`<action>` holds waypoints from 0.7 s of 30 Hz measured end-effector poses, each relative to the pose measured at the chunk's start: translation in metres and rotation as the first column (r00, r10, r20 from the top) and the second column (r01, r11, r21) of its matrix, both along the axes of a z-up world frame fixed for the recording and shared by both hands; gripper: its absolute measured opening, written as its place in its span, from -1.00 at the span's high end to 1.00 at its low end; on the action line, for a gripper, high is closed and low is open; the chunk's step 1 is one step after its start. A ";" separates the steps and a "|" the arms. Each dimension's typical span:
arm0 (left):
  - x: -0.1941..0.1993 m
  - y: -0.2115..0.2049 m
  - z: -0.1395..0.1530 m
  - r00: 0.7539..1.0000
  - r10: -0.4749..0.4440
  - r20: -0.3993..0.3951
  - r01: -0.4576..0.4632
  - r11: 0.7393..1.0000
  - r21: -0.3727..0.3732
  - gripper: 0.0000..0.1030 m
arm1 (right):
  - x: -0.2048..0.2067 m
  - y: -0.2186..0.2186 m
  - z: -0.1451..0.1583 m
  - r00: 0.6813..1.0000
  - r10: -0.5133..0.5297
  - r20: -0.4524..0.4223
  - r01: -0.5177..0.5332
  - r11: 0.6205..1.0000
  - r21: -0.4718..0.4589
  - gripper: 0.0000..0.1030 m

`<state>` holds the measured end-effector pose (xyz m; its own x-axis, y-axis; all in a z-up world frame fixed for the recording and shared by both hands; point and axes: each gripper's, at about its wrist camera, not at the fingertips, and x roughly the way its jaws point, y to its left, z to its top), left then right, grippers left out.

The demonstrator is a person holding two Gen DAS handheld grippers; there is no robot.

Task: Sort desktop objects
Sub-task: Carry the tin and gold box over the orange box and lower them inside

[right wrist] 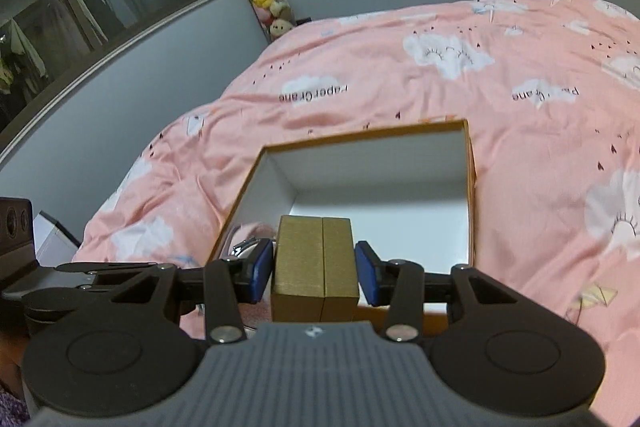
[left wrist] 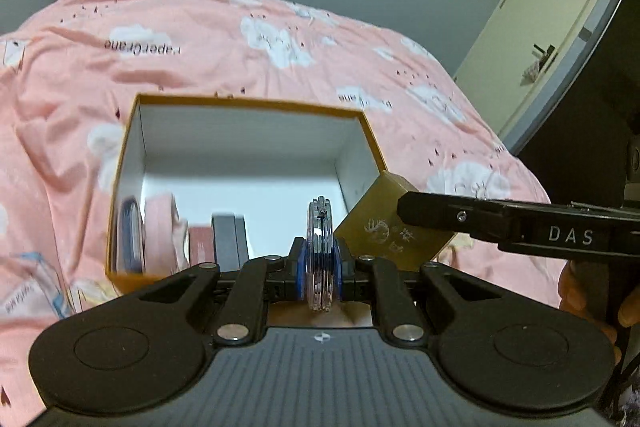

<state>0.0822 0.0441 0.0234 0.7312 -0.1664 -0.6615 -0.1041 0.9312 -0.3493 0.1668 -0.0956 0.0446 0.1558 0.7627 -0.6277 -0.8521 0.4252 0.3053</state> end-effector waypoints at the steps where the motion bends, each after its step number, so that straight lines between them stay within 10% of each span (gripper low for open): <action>1: 0.003 0.002 0.001 1.000 0.004 0.003 -0.004 1.000 0.001 0.71 | 0.002 0.002 0.000 1.000 -0.004 -0.002 0.004 1.000 0.003 0.10; 21: 0.073 0.018 -0.051 0.985 -0.012 -0.171 0.010 1.000 -0.009 0.71 | 0.053 0.059 -0.068 0.992 -0.125 -0.014 0.122 0.983 -0.138 0.10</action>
